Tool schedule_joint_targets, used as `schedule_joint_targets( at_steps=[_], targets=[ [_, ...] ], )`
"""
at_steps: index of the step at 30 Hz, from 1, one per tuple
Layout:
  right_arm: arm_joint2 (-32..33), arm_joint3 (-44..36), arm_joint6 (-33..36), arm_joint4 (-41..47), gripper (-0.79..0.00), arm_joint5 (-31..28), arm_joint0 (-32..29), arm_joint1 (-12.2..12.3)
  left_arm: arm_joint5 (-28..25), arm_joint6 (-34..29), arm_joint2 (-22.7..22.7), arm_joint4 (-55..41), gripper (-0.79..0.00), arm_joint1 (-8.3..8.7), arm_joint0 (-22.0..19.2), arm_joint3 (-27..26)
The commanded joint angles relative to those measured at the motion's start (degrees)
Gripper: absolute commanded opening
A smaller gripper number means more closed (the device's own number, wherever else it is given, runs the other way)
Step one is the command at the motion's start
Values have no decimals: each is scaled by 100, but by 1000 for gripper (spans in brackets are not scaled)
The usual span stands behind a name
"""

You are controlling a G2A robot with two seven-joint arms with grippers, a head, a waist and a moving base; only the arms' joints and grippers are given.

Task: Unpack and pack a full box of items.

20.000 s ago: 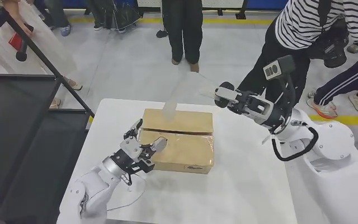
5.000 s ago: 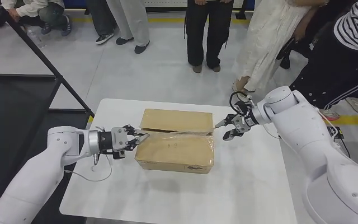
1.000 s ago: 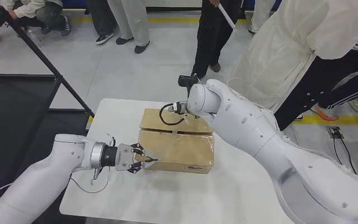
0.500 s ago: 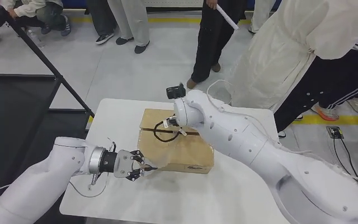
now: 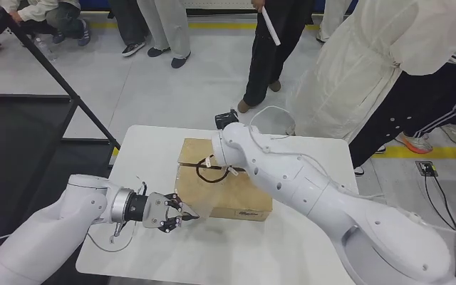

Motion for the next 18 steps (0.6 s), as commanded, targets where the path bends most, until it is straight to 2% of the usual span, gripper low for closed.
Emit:
schedule_joint_targets(
  at_steps=[1, 9, 18],
  targets=[
    [21, 66, -39, 8, 0, 40, 7, -12, 0, -2, 3, -8, -785, 12, -7, -2],
    [119, 158, -167, 56, 0, 168, 3, 10, 0, -2, 21, -38, -785, 60, -29, -39],
    [191, 90, -279, 131, -18, 281, -3, 157, 0, -2, 61, -56, -785, 99, -62, -69]
  ],
)
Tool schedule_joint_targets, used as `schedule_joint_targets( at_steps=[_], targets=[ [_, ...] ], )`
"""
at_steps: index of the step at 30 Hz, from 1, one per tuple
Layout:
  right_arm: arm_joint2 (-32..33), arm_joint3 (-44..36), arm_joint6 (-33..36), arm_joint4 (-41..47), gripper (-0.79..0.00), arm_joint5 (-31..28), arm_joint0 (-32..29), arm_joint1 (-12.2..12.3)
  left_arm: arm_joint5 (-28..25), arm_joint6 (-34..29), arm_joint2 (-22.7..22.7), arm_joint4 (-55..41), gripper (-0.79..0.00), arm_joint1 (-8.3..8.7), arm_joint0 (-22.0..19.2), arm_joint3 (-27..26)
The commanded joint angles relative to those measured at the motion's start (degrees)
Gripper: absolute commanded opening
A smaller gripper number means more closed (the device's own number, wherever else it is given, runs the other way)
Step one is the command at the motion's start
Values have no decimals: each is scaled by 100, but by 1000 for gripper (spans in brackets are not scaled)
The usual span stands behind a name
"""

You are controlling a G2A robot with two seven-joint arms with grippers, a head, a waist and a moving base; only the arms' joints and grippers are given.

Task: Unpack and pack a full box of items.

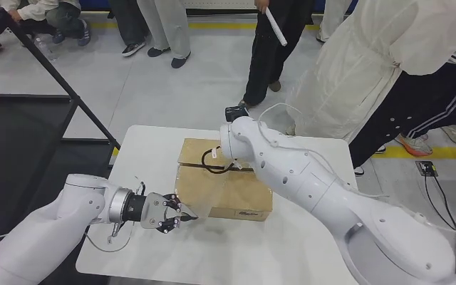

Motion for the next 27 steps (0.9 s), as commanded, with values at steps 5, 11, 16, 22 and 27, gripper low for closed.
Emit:
schedule_joint_targets(
  at_steps=[5, 11, 16, 22, 27],
  targets=[
    [52, -149, 77, 141, -382, -77, 5, 164, 0, 0, 13, -8, -785, 19, -14, -5],
    [152, -390, 155, 243, -489, -156, -20, 346, 0, 0, 25, -8, -785, 32, -23, -7],
    [374, -640, 197, 317, -526, -197, -72, 536, 0, 0, 45, -14, -785, 37, -31, -21],
    [822, -760, 257, 517, -591, -625, -179, 766, 0, 0, 67, -6, -785, 39, -53, -29],
    [1208, -650, 296, 775, -770, -1199, -300, 922, 0, 0, 68, -11, -785, 37, -63, -25]
  ],
)
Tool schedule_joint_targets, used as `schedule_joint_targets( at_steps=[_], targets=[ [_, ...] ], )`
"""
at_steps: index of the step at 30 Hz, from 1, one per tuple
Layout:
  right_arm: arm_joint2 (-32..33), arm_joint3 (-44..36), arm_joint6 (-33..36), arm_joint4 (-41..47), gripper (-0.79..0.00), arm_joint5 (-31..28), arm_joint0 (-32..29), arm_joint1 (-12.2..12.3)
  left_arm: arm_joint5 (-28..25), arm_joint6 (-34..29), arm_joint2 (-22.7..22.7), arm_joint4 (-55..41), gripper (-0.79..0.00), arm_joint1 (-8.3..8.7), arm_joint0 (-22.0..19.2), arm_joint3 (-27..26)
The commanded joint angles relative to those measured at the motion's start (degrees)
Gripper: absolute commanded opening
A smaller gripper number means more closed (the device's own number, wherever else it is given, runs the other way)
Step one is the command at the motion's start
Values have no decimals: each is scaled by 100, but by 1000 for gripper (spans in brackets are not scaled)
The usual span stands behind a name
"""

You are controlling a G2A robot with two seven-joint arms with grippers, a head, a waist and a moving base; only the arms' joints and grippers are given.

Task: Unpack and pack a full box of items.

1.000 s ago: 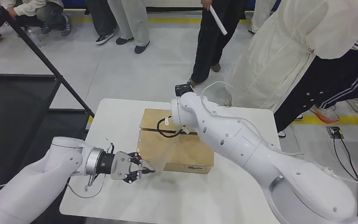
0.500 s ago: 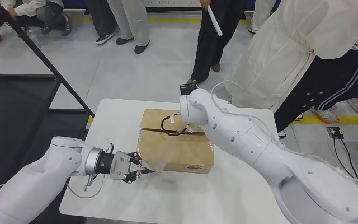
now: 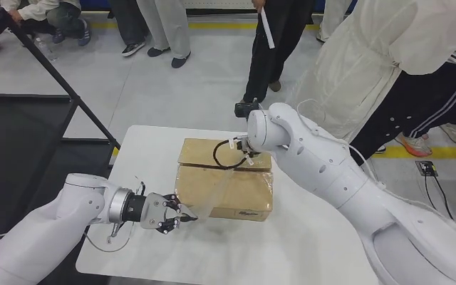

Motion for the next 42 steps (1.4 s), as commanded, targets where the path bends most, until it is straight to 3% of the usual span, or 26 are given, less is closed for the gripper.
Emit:
schedule_joint_targets(
  at_steps=[1, 6, 12, 26, 32, 36, 39, 42],
  targets=[
    [168, 79, 35, 123, -785, -226, -45, 57, 0, 0, -3, -7, -785, -2, 0, 7],
    [395, 184, 121, 259, -760, -450, -133, 128, 0, 0, 2, -17, -785, -5, 4, 9],
    [579, 286, 166, 369, -622, -515, -202, 143, 0, 0, 35, 3, -785, -16, -30, 11],
    [767, 400, 234, 433, -613, -663, -274, 90, 0, 0, 133, -8, -785, -28, -114, 31],
    [812, 635, 295, 575, -570, -683, -251, 5, 0, 0, 166, -22, -785, -34, -162, 37],
    [811, 855, 348, 668, -600, -730, -198, -73, 0, 0, 181, -33, -785, -39, -175, 36],
    [857, 1083, 323, 817, -785, -926, -166, -135, 0, 0, 183, -49, -785, -41, -185, 41],
    [924, 1289, 258, 930, -785, -1148, -148, -164, 0, 0, 178, -60, -785, -39, -187, 59]
  ],
)
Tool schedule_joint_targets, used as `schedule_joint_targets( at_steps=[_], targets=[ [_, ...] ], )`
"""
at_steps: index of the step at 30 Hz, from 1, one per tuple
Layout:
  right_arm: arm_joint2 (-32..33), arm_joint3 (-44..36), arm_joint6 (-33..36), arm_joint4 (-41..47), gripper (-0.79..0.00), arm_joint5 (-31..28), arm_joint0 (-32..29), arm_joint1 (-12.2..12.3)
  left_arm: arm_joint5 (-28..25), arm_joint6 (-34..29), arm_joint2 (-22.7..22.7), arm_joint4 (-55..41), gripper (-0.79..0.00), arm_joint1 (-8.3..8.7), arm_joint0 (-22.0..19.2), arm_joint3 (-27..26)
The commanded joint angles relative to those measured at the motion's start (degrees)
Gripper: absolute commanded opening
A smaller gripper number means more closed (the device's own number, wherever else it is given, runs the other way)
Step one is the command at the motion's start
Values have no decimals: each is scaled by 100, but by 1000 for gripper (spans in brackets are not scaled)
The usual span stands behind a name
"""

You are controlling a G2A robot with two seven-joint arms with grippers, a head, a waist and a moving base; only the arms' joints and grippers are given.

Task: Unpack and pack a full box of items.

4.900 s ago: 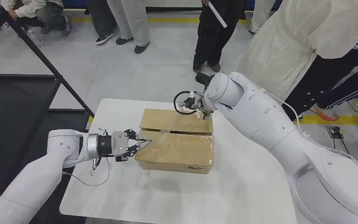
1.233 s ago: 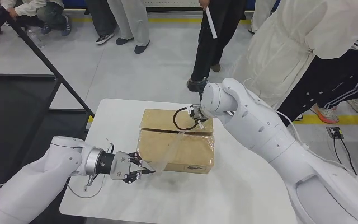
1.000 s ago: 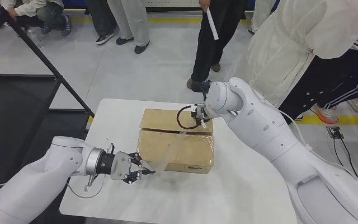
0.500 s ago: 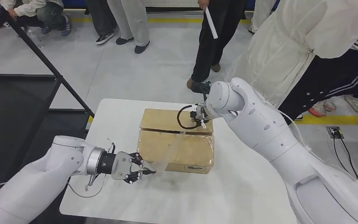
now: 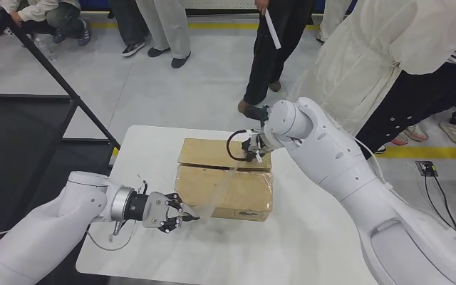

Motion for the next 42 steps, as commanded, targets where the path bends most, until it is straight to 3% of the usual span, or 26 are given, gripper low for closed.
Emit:
schedule_joint_targets(
  at_steps=[1, 6, 11, 20, 28, 32, 42],
  targets=[
    [51, 129, -97, 67, -785, -128, 4, -18, 0, 0, -15, -15, -785, 1, -2, 34],
    [306, 146, -633, 240, -785, -319, -122, 19, -19, -19, -105, -63, -785, -15, -8, 185],
    [691, -501, -1371, 199, -785, -156, -612, 229, -23, -23, -204, -105, -785, -38, -33, 374],
    [1824, -3427, -2428, -492, -785, 1087, -2571, 883, 0, 0, -218, -43, -785, -117, -184, 688],
    [2675, -5634, -2874, -1244, -785, 1739, -4239, 1247, 0, 0, -41, 191, -785, -152, -375, 829],
    [2815, -6015, -3054, -1272, -785, 1815, -4611, 1277, 0, 0, 74, 302, -785, -156, -456, 821],
    [2815, -6015, -3054, -1272, -785, 1815, -4611, 1277, 0, -1, 190, 277, -785, -103, -495, 644]
  ],
)
